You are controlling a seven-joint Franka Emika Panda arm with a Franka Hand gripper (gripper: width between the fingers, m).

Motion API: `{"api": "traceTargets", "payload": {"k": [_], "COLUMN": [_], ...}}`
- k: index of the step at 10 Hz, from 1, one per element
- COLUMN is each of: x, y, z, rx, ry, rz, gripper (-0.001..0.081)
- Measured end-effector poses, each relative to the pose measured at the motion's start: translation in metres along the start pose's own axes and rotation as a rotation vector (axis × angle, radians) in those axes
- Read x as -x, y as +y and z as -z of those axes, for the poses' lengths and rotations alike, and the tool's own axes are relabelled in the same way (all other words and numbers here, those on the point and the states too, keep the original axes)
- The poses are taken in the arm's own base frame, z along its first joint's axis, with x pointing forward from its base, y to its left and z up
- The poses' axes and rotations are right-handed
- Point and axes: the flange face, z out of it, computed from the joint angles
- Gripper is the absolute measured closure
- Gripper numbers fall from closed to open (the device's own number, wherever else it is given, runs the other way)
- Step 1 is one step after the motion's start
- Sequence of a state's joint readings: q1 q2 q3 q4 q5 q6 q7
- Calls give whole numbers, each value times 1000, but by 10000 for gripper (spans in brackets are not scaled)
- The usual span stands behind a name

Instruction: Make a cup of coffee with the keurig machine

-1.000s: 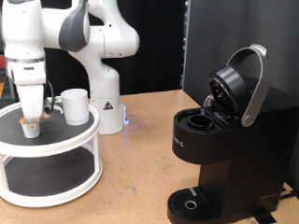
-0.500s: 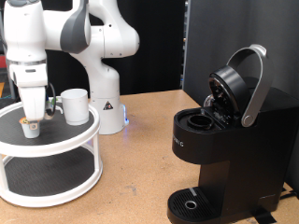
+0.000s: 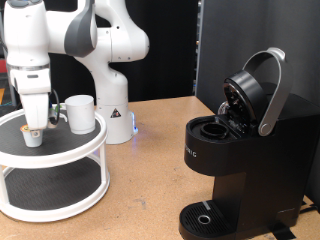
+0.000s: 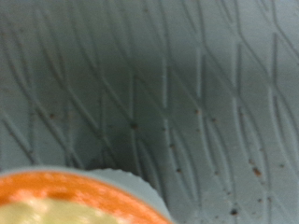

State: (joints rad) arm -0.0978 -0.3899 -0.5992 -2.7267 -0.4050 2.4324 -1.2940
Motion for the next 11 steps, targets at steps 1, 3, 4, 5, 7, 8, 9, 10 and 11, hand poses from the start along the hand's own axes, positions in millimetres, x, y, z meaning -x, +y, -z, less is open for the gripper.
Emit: {"api": "traceTargets", "payload": {"k": [1,3,4,5,7,8,9,10,11], "x": [1,5,8,11,16,19,20,20,17], "y": [1,5,7,8,10,12,11,11,9], "z": [4,27,42,57,86,102,110,109,107], "rx": [-16,-58,-67,-70,-74,-68,-71,-73,-88], "ry": [-4,10,23,35,63,65,65,65,82], "rz": [-4,-13,-11,-7,1,9,13,12,-15], "gripper": [368,368,368,478,616,711,711,711,711]}}
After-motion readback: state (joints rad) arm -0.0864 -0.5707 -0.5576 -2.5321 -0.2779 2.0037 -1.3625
